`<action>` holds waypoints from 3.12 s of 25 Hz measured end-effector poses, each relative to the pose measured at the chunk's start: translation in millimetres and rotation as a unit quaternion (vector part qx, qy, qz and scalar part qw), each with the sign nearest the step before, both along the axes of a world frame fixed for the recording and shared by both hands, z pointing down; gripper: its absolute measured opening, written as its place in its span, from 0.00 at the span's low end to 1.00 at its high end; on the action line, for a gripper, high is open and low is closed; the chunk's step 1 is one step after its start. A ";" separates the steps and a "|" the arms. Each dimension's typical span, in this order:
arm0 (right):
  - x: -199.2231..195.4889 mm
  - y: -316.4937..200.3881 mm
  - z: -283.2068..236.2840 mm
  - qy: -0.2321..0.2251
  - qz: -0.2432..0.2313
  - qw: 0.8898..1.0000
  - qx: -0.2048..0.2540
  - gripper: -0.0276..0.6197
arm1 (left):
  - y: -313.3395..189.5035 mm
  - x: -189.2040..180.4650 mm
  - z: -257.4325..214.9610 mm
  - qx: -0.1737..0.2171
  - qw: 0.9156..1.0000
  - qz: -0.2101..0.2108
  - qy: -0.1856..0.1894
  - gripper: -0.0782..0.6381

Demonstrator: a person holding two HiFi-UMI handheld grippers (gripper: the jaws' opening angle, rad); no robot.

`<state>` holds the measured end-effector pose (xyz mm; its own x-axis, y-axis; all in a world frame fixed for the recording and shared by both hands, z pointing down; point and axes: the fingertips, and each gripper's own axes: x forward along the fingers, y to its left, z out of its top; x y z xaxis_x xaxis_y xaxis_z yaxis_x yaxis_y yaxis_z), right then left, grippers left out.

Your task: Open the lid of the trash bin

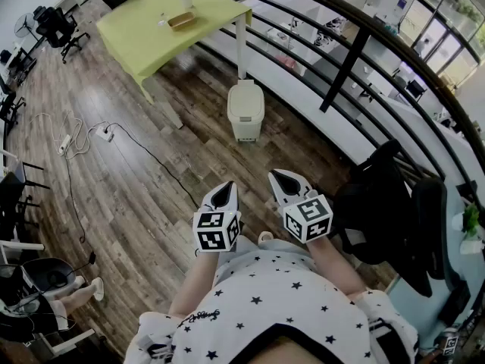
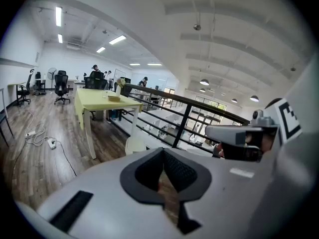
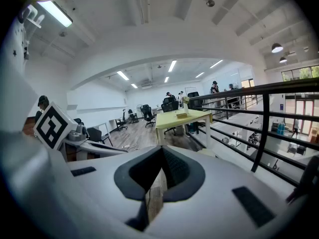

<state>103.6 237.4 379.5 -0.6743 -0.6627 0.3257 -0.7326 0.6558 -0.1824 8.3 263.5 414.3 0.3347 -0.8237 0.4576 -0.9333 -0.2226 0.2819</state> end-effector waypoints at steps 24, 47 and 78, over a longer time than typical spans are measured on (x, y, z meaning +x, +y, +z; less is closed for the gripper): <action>24.7 28.3 -4.1 -0.025 -0.019 0.999 0.017 0.03 | 27.9 32.7 -18.8 0.033 0.999 -0.023 0.019 0.13; 43.6 2.7 20.1 -0.035 -0.007 0.999 -0.020 0.03 | 8.7 57.2 2.7 -0.005 0.999 -0.003 0.045 0.13; -33.2 -216.2 8.7 -0.016 0.007 0.999 -0.041 0.03 | -223.7 -16.4 -7.2 -0.017 0.999 0.033 0.029 0.13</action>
